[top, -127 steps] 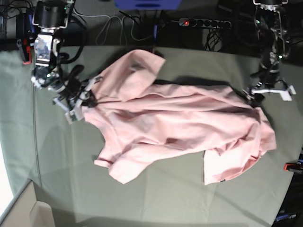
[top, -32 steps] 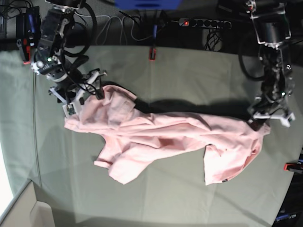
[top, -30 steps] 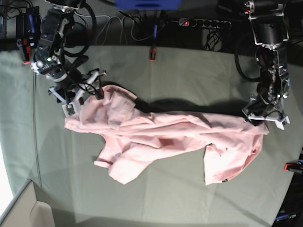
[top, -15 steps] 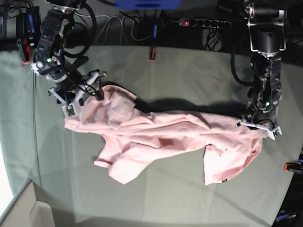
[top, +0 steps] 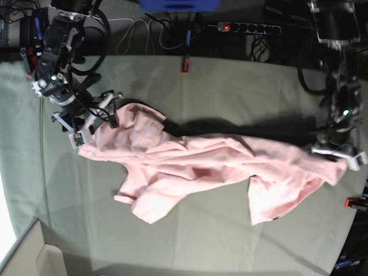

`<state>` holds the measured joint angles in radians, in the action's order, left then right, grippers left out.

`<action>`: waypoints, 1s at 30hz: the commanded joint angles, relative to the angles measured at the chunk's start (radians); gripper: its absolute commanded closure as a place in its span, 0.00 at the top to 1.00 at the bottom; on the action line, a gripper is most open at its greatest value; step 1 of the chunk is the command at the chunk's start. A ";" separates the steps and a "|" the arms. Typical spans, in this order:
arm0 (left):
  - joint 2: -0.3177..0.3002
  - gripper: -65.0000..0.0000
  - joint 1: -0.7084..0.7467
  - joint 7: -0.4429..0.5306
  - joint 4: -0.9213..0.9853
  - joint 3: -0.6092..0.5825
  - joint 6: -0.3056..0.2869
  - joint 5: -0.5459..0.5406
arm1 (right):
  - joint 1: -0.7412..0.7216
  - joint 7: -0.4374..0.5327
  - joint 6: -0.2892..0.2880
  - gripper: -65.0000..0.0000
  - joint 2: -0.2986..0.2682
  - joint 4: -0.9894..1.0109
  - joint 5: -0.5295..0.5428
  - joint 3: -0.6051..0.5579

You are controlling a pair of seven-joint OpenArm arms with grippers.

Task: Layout the t-shirt on the table in an organized manner, then fold the t-shirt properly
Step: 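Regrasp the t-shirt edges with both grippers, then lift the t-shirt high with both grippers and lay it flat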

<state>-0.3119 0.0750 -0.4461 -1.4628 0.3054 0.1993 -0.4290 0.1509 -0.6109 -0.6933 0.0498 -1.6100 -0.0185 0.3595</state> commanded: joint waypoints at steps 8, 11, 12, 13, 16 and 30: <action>-0.017 0.00 0.141 0.030 -0.270 0.156 0.002 0.008 | -0.004 0.016 -0.005 0.65 0.015 -0.006 0.021 -0.010; -0.019 0.00 0.150 0.030 -0.270 0.156 0.002 0.011 | -0.024 0.021 -0.005 0.65 0.018 0.064 0.021 -0.012; -0.019 0.00 0.151 0.030 -0.270 0.157 0.002 0.011 | -0.030 0.021 -0.005 0.65 0.018 0.092 0.021 -0.012; -0.017 0.00 0.153 0.030 -0.269 0.157 0.002 0.011 | -0.035 0.021 -0.005 0.65 0.017 0.119 0.021 -0.012; -0.013 0.00 0.176 0.028 -0.267 0.157 0.002 0.011 | -0.041 0.023 -0.005 0.64 0.011 0.181 0.021 -0.012; -0.019 0.00 0.130 0.028 -0.266 0.154 0.002 0.017 | -0.061 0.023 -0.005 0.00 -0.017 0.081 0.024 0.022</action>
<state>-0.3122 0.2211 -0.4595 -1.7081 0.4538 0.2024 -0.4221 0.1062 -0.6193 -0.6949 0.0467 -1.5066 -0.0147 0.3763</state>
